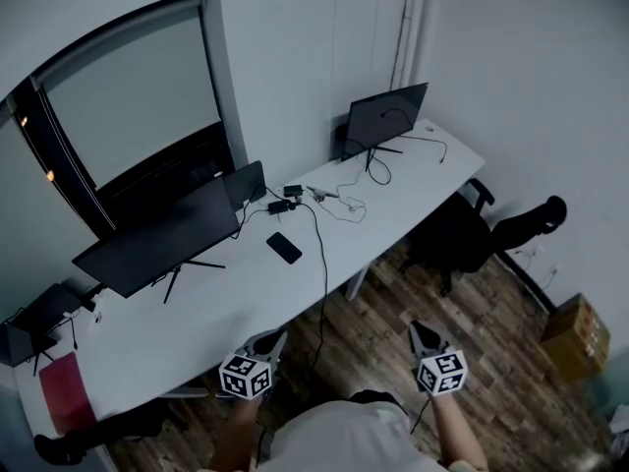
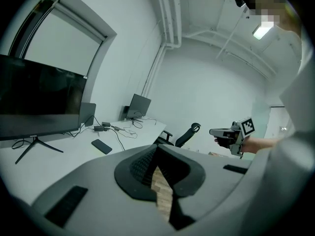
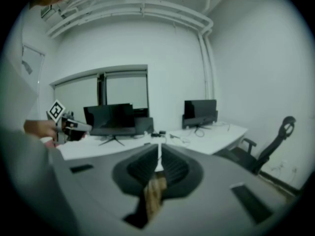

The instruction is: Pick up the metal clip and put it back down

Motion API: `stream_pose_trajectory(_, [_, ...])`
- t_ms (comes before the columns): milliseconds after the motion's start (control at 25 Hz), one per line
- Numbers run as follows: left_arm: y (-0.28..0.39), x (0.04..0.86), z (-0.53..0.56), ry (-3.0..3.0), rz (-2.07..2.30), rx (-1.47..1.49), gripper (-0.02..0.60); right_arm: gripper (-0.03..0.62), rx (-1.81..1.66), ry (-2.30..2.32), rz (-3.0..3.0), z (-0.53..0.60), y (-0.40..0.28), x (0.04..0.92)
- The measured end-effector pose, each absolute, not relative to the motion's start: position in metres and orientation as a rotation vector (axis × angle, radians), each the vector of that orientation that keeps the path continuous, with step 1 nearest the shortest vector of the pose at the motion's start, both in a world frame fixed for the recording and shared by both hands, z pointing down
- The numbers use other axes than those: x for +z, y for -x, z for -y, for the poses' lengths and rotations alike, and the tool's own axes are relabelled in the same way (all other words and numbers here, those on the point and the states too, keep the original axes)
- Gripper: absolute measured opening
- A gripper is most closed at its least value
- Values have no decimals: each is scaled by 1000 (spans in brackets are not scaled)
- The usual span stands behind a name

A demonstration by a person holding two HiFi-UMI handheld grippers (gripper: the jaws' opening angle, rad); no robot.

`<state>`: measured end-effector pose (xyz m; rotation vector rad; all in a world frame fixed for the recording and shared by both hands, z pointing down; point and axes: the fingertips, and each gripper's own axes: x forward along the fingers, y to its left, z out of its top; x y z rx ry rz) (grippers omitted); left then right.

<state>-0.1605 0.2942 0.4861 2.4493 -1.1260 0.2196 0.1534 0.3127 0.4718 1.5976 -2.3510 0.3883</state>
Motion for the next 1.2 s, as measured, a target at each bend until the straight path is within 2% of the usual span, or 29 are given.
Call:
stream_pose_trajectory(480, [162,495,-282,-2436,1097,219,32,37,403,-1587,2334,-306,-149,476])
stream_pose_trajectory(1200, [103,504,-203,-2382,1147,246,32,37,462,-1435,2423,-196,-187,506])
